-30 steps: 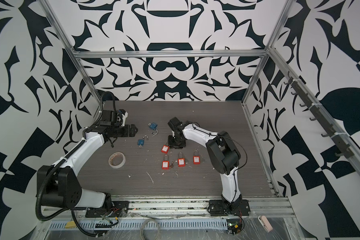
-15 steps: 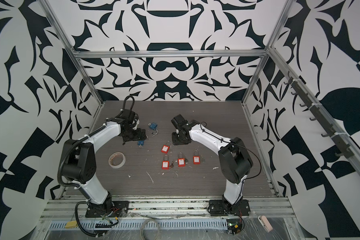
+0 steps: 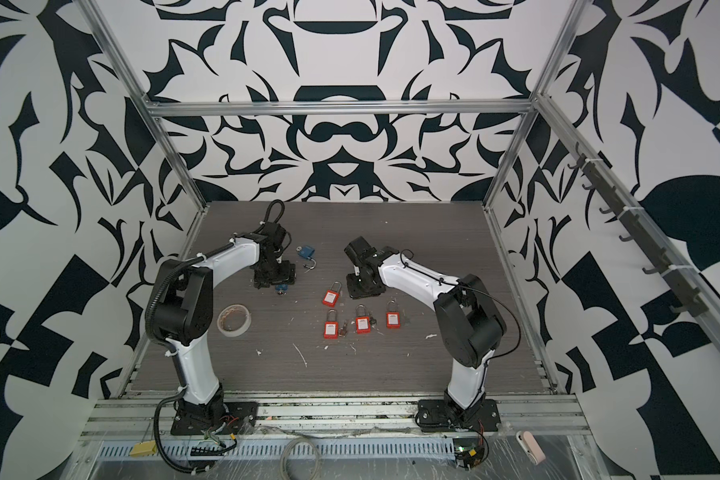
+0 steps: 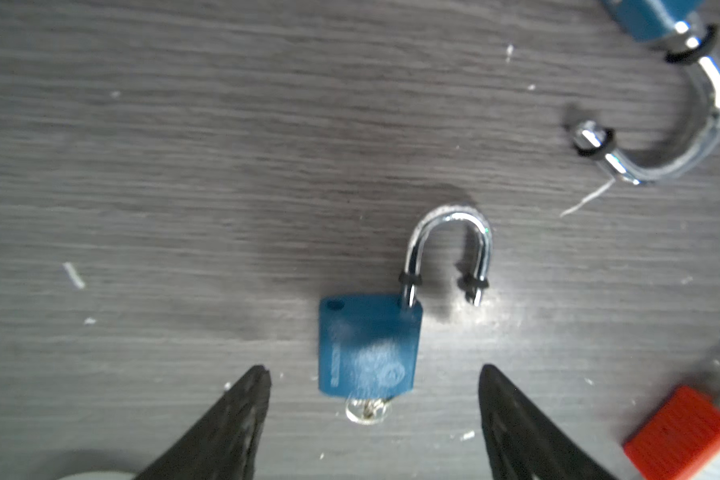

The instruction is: Lock with the key

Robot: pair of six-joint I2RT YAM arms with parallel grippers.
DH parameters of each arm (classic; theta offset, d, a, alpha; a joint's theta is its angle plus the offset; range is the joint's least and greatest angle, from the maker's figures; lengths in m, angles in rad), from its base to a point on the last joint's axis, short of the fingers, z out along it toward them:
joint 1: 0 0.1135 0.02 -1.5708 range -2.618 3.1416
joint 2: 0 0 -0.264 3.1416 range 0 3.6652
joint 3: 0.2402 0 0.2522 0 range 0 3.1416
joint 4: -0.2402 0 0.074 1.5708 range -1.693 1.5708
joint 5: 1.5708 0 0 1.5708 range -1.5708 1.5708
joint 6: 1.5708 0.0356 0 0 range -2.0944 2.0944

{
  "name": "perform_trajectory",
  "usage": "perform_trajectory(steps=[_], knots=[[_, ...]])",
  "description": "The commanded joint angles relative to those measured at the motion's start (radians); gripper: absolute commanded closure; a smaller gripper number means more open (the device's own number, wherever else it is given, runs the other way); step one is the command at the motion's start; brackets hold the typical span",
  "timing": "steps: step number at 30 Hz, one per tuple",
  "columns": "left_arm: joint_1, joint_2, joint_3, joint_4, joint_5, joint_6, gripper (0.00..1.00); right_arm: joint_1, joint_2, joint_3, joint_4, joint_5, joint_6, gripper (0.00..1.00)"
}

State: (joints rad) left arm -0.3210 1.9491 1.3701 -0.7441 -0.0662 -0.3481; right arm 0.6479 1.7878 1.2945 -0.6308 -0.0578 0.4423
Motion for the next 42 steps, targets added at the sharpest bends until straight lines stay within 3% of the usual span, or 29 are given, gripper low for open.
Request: perform_trajectory(steps=[1,14,20,32,42], knots=[[-0.006,0.034,0.040,-0.038,-0.013,-0.029,0.22,0.001,-0.043,-0.009,0.011,-0.014,-0.016,0.60],[-0.027,0.136,0.153,-0.118,-0.076,-0.063,0.34,0.001,-0.051,-0.053,0.032,-0.025,-0.013,0.61],[-0.029,0.139,0.143,-0.121,-0.067,-0.091,0.40,0.001,-0.053,-0.070,0.044,-0.034,-0.015,0.61],[-0.029,0.109,0.092,-0.125,-0.064,-0.173,0.41,0.001,-0.071,-0.107,0.064,-0.041,-0.043,0.61],[-0.030,0.081,0.057,-0.136,-0.063,-0.312,0.54,-0.009,-0.079,-0.135,0.087,-0.050,-0.063,0.62]])
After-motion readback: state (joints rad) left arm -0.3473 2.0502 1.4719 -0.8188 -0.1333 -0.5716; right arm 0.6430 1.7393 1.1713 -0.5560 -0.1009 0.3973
